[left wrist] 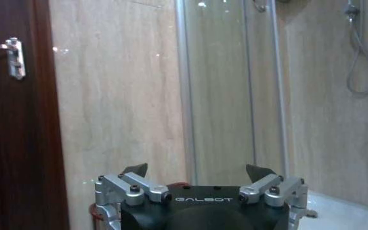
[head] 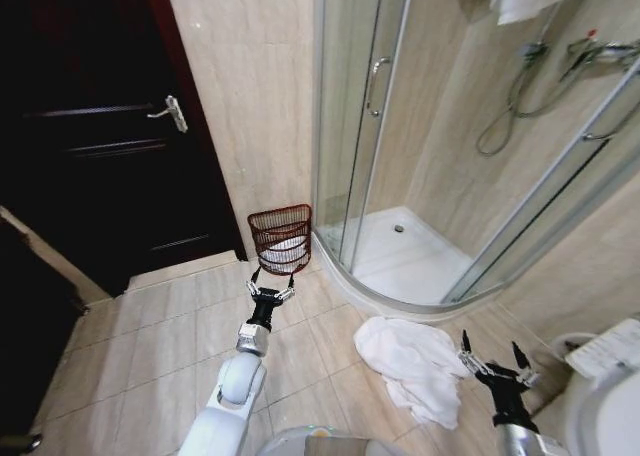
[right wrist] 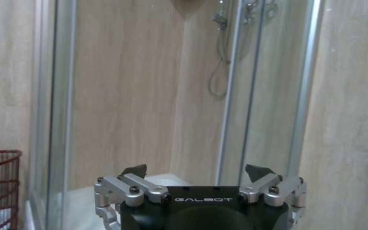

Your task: Discard the used towel into the hamper.

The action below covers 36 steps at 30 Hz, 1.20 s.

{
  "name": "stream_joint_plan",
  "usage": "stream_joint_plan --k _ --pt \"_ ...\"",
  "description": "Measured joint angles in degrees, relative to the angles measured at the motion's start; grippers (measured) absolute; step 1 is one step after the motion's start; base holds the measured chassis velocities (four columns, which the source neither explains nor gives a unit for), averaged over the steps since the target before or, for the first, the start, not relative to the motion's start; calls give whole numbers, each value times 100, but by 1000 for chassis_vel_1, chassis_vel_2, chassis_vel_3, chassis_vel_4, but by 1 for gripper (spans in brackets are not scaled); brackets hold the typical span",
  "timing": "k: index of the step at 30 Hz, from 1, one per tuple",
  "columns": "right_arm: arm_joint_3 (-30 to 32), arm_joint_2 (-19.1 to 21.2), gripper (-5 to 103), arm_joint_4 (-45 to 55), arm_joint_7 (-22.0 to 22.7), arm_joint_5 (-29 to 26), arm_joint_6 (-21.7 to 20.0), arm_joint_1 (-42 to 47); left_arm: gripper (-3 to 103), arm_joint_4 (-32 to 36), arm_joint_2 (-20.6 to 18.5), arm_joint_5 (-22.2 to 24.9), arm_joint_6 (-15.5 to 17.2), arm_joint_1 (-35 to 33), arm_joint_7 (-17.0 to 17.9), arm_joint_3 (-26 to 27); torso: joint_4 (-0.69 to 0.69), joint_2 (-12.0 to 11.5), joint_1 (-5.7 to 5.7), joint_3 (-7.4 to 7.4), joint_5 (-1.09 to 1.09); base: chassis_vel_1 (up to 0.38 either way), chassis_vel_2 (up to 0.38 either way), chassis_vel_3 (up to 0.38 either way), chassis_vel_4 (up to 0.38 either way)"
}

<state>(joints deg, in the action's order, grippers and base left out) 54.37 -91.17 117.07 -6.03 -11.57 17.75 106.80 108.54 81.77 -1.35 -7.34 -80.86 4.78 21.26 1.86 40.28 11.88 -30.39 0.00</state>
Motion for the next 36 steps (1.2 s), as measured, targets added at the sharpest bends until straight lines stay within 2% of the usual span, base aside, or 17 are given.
stream_joint_plan --k 12,18,27,32,36 --pt "19 26 100 -26 3 -17 -16 3 100 -48 46 -59 -35 3 -64 -20 0 0 0 0 1 -103 -104 -20 -25" --pt "33 76 100 -26 18 -42 -19 6 100 -87 84 -11 -226 4 -42 -18 -1 0 0 0 -1 -106 -69 10 5" --pt "12 77 100 11 52 -47 -18 39 100 -49 76 123 -223 -6 -41 -18 0 0 0 0 0 -8 -24 11 19" --pt "-30 49 100 17 53 5 -17 48 100 8 70 59 -52 -20 -5 -10 0 0 0 0 1 0 0 0 0" --pt "-34 29 100 27 80 44 -10 48 100 -31 100 69 -107 6 16 -9 0 0 0 0 0 0 0 0 0"
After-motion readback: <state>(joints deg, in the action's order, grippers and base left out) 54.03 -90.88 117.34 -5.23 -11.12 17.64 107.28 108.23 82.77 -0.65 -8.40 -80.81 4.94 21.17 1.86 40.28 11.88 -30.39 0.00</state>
